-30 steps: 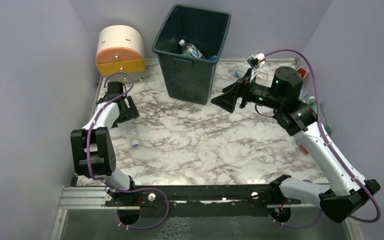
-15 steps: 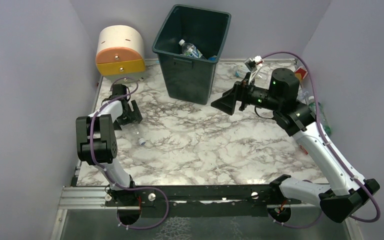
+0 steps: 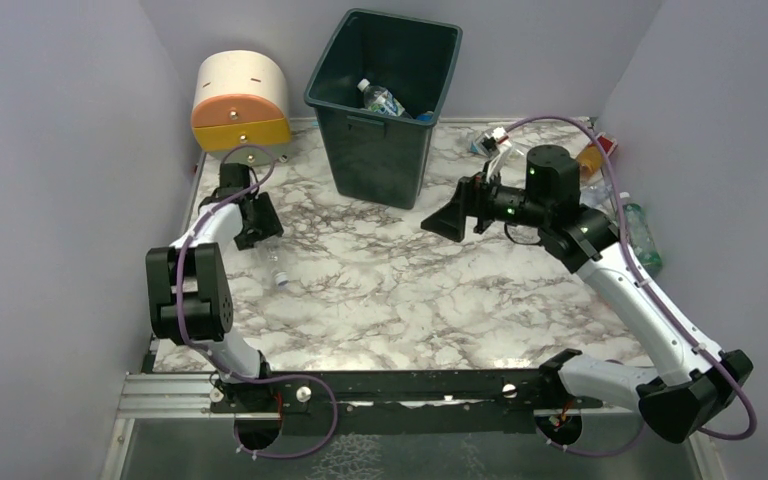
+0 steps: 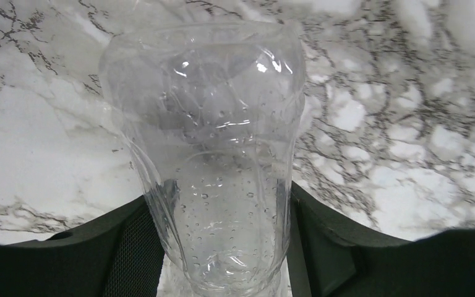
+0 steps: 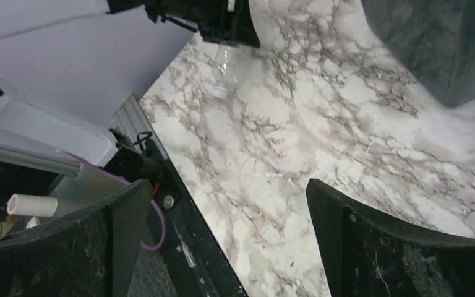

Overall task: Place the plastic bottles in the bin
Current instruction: Pick up the plastic bottle at the center of the board.

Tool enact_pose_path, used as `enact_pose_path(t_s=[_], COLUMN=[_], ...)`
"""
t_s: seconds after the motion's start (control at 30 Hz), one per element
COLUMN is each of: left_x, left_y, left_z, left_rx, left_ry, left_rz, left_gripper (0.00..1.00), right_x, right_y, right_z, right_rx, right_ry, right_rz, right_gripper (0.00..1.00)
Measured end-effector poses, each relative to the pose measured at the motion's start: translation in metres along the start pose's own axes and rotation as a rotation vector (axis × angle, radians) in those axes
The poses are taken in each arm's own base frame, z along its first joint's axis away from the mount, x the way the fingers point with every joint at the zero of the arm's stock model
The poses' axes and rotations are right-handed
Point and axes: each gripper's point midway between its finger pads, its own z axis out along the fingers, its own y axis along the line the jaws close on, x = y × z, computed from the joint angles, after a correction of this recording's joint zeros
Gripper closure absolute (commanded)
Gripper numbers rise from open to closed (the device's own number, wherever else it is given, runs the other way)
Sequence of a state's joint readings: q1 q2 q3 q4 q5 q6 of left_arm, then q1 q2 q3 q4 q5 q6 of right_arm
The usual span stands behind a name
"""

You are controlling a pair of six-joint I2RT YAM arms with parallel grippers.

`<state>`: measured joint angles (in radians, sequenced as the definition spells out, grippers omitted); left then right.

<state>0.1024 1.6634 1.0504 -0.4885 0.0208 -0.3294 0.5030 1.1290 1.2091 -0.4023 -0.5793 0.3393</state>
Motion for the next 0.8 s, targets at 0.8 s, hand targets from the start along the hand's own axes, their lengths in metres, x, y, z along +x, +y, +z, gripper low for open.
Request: enact_pose_path(t_s=[0.8], left_x=[0.003], left_y=[-0.183], left_z=[-0.196], left_rx=[0.720], left_ry=[-0.239], left_rz=[0.072], left_gripper=[0.36], right_x=[0.081], right_y=[0.014], right_z=[0.031], right_rx=[-0.300], right_ry=[0.159], right_rz=[0.203], right_gripper=[0.00])
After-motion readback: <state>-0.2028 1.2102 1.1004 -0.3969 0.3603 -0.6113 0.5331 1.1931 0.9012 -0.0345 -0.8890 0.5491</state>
